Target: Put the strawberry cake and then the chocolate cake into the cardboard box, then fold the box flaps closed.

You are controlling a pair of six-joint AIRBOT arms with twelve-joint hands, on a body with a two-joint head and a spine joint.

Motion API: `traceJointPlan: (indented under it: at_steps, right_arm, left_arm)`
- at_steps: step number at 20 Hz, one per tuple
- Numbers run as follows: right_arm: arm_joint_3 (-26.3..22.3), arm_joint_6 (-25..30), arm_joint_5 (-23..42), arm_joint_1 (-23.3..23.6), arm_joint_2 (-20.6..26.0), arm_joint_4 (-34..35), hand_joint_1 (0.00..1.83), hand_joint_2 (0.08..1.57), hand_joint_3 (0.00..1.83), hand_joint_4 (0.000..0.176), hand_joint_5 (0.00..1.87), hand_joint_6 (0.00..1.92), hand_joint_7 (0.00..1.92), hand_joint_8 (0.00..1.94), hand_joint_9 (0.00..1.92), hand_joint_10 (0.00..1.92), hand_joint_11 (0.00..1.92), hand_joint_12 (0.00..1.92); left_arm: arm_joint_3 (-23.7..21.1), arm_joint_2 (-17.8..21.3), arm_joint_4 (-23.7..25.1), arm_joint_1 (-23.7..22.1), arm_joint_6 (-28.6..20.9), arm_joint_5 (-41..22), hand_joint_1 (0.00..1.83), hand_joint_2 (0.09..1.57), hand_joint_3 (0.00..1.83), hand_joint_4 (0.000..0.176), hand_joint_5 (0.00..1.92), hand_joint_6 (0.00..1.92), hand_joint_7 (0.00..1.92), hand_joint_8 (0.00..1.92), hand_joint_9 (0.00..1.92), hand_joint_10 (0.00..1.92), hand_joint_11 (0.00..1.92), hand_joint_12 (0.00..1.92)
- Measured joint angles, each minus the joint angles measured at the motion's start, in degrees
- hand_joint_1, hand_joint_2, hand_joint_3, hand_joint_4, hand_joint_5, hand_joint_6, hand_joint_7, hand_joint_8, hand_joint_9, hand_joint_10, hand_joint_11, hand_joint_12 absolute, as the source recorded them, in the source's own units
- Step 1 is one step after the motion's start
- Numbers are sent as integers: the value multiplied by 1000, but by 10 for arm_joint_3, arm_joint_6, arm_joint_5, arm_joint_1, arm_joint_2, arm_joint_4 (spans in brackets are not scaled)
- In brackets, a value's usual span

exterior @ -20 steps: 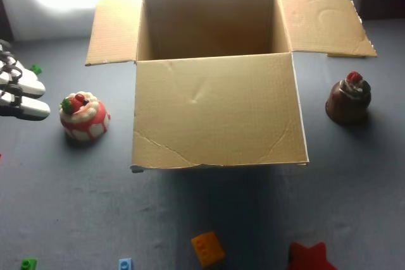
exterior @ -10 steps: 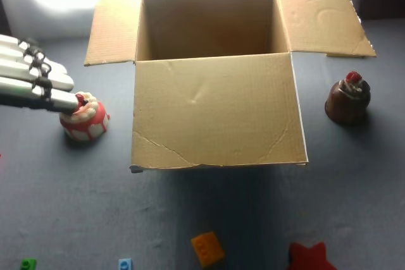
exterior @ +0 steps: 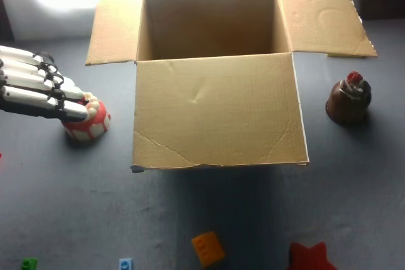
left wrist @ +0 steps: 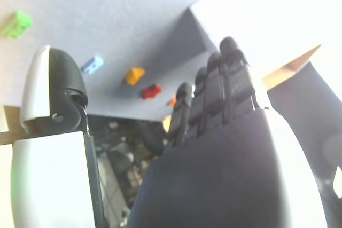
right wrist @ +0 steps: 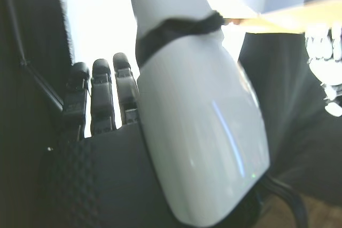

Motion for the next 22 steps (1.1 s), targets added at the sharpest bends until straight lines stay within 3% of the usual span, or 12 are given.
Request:
traceJointPlan:
  at_steps: [4,8,10,12,17,19,22]
  right_arm:
    - [-10,0,-14,0,1,53,1270,1011,0,60,0,0,0,0,0,0,0,0]
    - [-24,-6,-66,0,1,55,1254,1026,6,66,0,0,0,0,21,9,1,0]
    - [-26,-7,-79,0,1,55,1244,1025,6,73,0,0,0,0,1,0,0,0]
    - [-27,-7,-80,0,2,55,1253,1024,5,66,0,0,0,0,0,0,0,0]
    - [-28,-7,-83,0,3,55,1253,1012,0,72,0,0,0,0,0,0,0,0]
    - [-28,-7,-85,0,3,55,1227,1019,3,60,0,0,0,0,0,0,0,0]
    - [-29,-7,-85,0,3,55,1221,1019,2,74,0,0,0,0,5,2,0,0]
  left_arm:
    - [17,-24,-30,29,27,7,1221,989,0,43,23,1,10,0,111,11,0,574]
    - [45,-65,-67,51,34,26,1232,993,2,41,39,5,37,6,122,9,0,626]
    - [60,-82,-93,64,43,38,1240,986,0,44,27,3,12,1,97,3,0,561]
    - [69,-94,-106,70,51,51,1233,977,0,45,29,3,12,0,95,2,0,577]
    - [93,-136,-112,83,59,66,1213,965,0,45,6,0,8,1,76,0,0,548]
    - [108,-156,-115,88,60,67,1201,975,0,48,5,1,0,0,69,0,0,532]
    - [134,-181,-114,93,62,77,1188,950,0,54,33,6,14,1,80,3,0,614]
